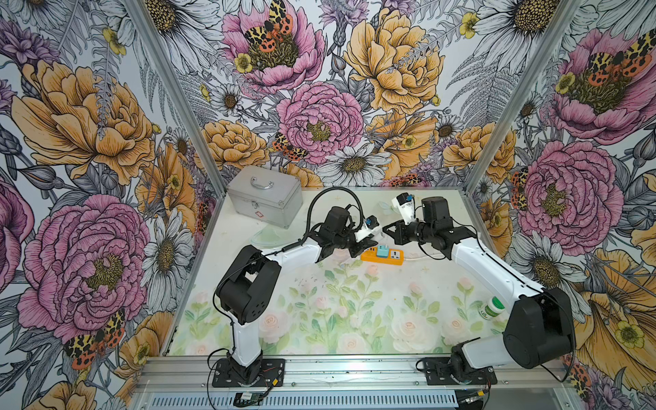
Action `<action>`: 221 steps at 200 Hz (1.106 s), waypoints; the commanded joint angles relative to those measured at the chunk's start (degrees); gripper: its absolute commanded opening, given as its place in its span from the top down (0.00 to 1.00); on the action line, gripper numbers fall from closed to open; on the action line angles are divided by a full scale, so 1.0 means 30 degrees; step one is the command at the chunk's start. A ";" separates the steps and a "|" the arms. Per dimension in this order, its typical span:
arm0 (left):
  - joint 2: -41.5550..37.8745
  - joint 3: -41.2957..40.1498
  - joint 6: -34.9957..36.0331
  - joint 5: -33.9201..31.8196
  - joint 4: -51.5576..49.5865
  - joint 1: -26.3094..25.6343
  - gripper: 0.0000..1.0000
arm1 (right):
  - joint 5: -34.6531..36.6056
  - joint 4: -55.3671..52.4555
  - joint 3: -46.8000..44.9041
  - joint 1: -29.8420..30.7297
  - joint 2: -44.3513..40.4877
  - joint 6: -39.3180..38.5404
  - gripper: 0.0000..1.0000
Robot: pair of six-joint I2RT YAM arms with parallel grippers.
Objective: Charge the electric toothbrush
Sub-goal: Insert the charging cable into the electric toothbrush.
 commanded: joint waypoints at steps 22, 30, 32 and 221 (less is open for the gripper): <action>-0.1298 0.0364 -0.0500 0.0711 0.0962 -0.0052 1.00 | 0.0205 0.1074 0.0144 -0.0188 0.0275 0.0123 1.00; -0.1455 0.0381 -0.0562 0.0747 0.1018 -0.0035 1.00 | 0.0181 0.1076 0.0142 -0.0197 0.0296 0.0121 1.00; -0.1481 0.0383 -0.0587 0.0744 0.1026 -0.0034 1.00 | 0.0182 0.1074 0.0143 -0.0197 0.0301 0.0122 1.00; -0.0070 0.2332 -0.0995 -0.0135 0.2245 -0.0384 1.00 | -0.1593 0.1173 0.0060 -0.0012 0.0971 0.0072 1.00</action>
